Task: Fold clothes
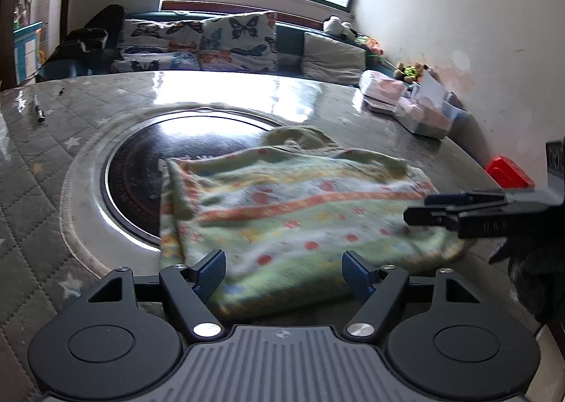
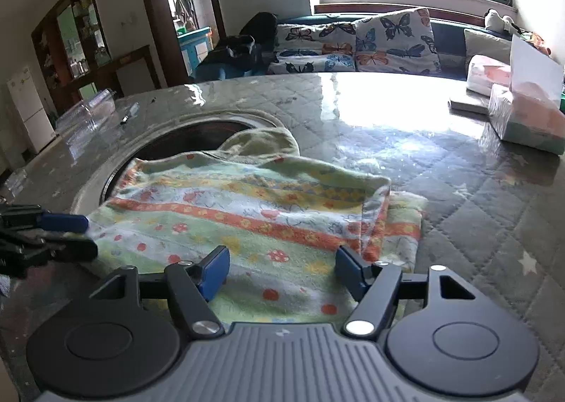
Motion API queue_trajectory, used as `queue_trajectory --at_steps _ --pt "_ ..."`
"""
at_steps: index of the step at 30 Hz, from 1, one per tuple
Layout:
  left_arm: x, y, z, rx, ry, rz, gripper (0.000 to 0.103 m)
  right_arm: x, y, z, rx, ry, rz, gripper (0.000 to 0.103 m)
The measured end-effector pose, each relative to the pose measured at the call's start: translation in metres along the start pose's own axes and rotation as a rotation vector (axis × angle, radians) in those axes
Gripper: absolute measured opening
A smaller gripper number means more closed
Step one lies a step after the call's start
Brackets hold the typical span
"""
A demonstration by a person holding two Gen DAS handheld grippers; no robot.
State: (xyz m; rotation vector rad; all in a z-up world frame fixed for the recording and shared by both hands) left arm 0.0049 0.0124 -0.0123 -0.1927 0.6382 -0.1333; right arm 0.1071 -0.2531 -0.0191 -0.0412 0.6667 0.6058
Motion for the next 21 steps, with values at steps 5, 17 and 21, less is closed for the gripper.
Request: queue_trajectory --at_steps 5,17,21 --pt "0.003 0.010 0.000 -0.014 0.002 0.039 0.075 0.001 0.001 -0.002 -0.020 0.005 -0.007 0.071" --pt "0.017 -0.006 0.013 0.044 0.003 0.032 0.075 0.025 0.043 0.011 -0.123 0.003 0.016 0.077" --pt "0.024 -0.012 0.004 0.094 0.023 0.038 0.076 0.028 0.042 0.007 -0.140 0.014 0.009 0.078"
Point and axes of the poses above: each gripper's, at about its wrist camera, not at the fingertips, and x roughly the way its jaws point, y to its left, z to its top, the point moved 1 cm from there along x, roughly the way its jaws point, and after that the axes turned 5 degrees about -y, right-handed, at the moved point
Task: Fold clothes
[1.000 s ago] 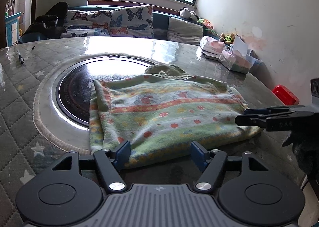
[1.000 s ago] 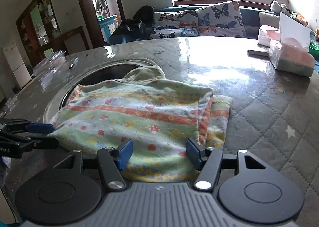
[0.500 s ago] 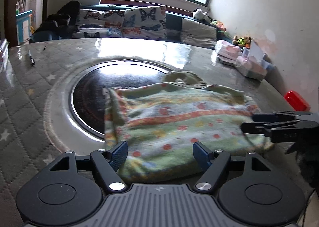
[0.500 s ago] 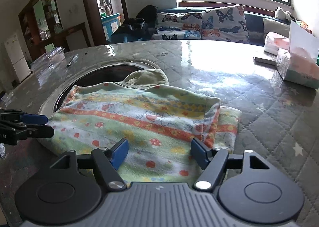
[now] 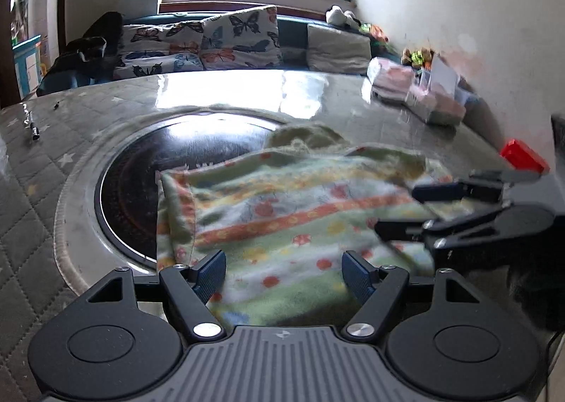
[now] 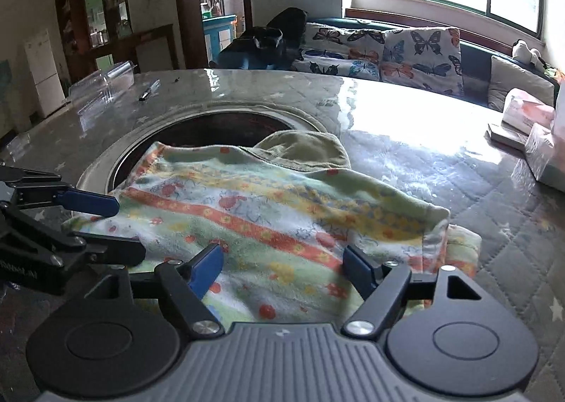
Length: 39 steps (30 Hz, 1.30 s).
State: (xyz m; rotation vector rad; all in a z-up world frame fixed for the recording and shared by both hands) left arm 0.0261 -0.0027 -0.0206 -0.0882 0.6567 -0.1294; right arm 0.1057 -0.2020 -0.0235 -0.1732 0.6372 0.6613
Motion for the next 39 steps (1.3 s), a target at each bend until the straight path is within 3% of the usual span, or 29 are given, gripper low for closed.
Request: queue_trajectory --at_steps 9,16,22,29,32,39 --pt "0.001 -0.001 0.017 0.004 -0.022 0.021 0.076 -0.002 -0.001 0.014 0.006 -0.020 0.012 0.078" --pt "0.021 0.021 0.035 -0.050 -0.007 0.058 0.075 0.007 -0.005 0.017 0.013 0.005 0.039 0.078" --pt "0.037 0.043 0.048 -0.104 -0.001 0.070 0.075 0.008 -0.031 0.030 0.061 -0.033 -0.015 0.077" --pt "0.054 0.062 0.047 -0.148 0.036 0.105 0.075 0.025 -0.069 0.030 0.180 -0.002 -0.041 0.063" --pt "0.056 0.067 0.046 -0.143 0.036 0.135 0.075 0.022 -0.070 0.032 0.185 -0.008 -0.044 0.061" --pt "0.057 0.054 0.062 -0.107 0.001 0.131 0.075 0.021 -0.052 0.049 0.135 -0.038 -0.014 0.057"
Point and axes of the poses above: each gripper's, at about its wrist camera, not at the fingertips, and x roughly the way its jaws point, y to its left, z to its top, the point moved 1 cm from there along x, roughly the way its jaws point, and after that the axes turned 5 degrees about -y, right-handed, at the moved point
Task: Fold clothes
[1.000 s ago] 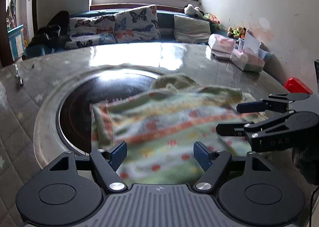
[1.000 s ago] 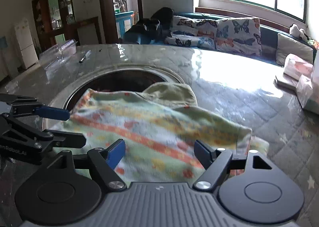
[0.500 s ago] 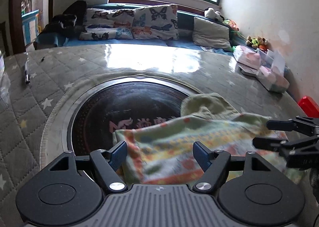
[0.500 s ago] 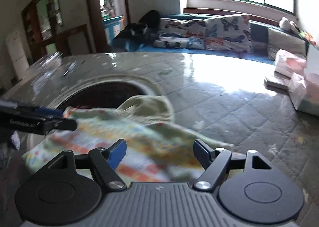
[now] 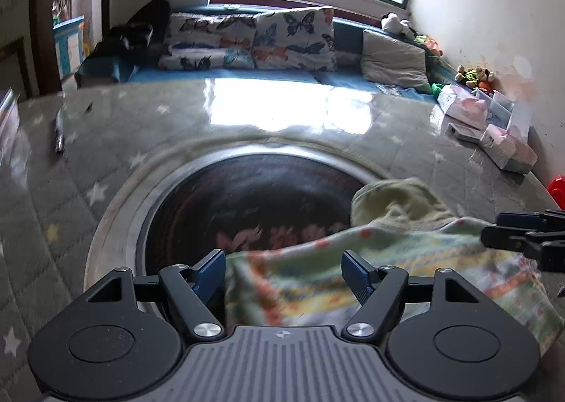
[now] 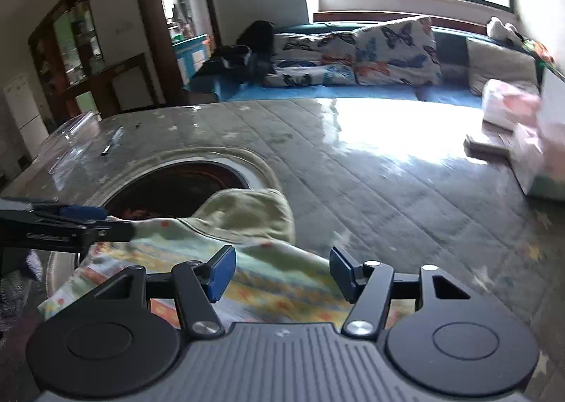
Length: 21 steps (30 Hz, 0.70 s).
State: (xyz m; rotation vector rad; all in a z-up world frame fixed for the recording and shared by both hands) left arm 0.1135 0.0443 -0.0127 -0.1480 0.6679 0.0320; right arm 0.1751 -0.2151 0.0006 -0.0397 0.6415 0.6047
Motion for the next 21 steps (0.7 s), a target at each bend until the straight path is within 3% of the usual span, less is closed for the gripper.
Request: queue_trajectory --at_steps 2,7,12,21 --pt "0.003 -0.007 0.005 0.014 -0.005 -0.005 0.072 0.007 0.009 0.002 -0.020 0.006 0.016 0.052" --pt "0.018 -0.013 0.009 0.025 0.007 -0.010 0.057 0.020 0.018 0.001 -0.031 0.027 0.026 0.052" --pt "0.028 -0.011 0.003 0.043 0.023 0.021 0.055 0.027 0.015 -0.003 -0.010 0.052 0.019 0.051" --pt "0.007 -0.003 0.001 0.037 -0.004 0.034 0.055 0.005 0.031 -0.004 -0.062 0.026 0.052 0.052"
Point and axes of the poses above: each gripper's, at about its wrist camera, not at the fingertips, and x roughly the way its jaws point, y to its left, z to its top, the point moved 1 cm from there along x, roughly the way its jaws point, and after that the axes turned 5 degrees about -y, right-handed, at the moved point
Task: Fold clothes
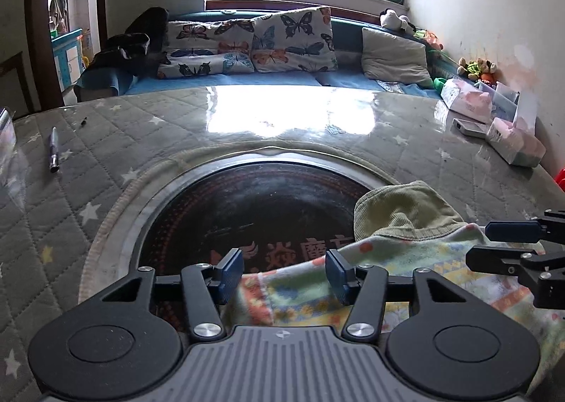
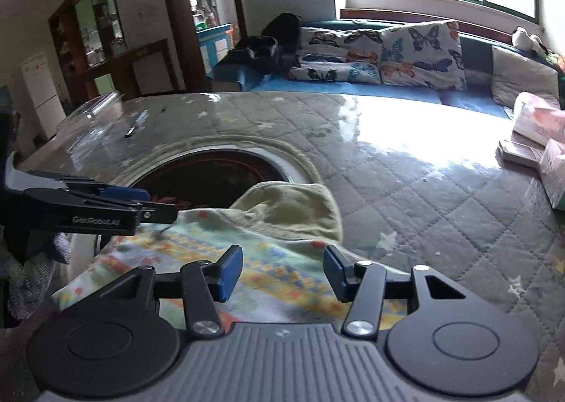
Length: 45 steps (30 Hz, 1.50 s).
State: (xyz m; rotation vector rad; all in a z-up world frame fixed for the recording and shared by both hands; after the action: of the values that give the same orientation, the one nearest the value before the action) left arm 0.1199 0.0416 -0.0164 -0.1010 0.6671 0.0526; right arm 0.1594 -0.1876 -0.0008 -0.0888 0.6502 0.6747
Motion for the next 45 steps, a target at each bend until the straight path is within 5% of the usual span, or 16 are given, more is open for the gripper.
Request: queue_trajectory --at_steps 9,20,32,45 --pt "-0.001 0.004 -0.005 0.014 0.005 0.055 0.057 0.005 0.012 -0.008 -0.023 0.024 -0.008 0.058" --pt "-0.033 0.004 -0.017 -0.010 -0.004 0.050 0.072 -0.024 0.045 -0.026 -0.111 0.015 0.028 0.069" --pt "-0.067 0.008 -0.042 -0.061 0.004 0.081 0.085 -0.038 0.070 -0.052 -0.199 0.017 -0.005 0.071" --pt "-0.089 0.031 -0.060 -0.172 0.005 0.105 0.092 -0.043 0.119 -0.057 -0.291 0.027 0.102 0.070"
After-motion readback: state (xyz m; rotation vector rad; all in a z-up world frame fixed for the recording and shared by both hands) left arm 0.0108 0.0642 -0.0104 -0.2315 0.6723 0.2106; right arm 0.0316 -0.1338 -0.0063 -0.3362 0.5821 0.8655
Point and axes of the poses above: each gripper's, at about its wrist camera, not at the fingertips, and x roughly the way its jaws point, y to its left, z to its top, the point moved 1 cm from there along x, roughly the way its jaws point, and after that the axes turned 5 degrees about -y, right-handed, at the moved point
